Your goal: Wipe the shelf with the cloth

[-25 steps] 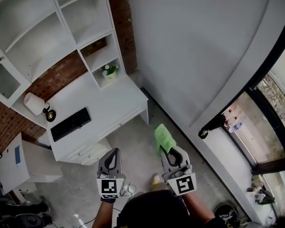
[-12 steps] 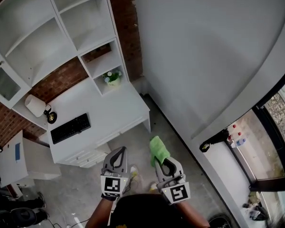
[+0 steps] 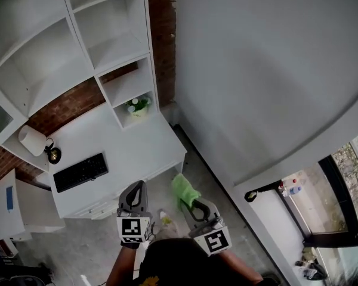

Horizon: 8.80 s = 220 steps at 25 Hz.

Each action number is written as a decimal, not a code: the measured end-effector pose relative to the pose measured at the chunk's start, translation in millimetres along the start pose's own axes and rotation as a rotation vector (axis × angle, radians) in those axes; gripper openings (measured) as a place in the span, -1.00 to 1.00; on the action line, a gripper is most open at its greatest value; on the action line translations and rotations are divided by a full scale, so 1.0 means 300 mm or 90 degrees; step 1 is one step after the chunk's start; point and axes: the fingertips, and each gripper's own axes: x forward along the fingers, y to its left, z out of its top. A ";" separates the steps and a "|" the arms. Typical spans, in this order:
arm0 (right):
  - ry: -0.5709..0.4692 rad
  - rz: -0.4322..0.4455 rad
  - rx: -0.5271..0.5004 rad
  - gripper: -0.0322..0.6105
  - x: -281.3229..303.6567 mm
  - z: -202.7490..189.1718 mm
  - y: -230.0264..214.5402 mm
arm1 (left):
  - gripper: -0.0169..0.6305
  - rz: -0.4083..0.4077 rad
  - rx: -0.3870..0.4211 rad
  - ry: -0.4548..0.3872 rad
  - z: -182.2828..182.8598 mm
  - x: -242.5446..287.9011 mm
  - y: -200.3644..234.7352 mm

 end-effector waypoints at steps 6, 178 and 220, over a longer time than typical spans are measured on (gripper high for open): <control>0.003 -0.013 -0.069 -0.68 0.298 0.102 -0.119 | -0.90 0.018 -0.006 -0.036 0.046 0.164 0.276; 0.264 0.466 -0.472 -0.71 2.467 0.428 -0.276 | -0.90 0.154 -0.062 -0.006 0.266 1.027 0.841; 0.423 -0.021 -0.442 -0.71 2.419 0.432 -0.776 | -0.90 0.034 -0.078 -0.007 0.253 1.021 0.714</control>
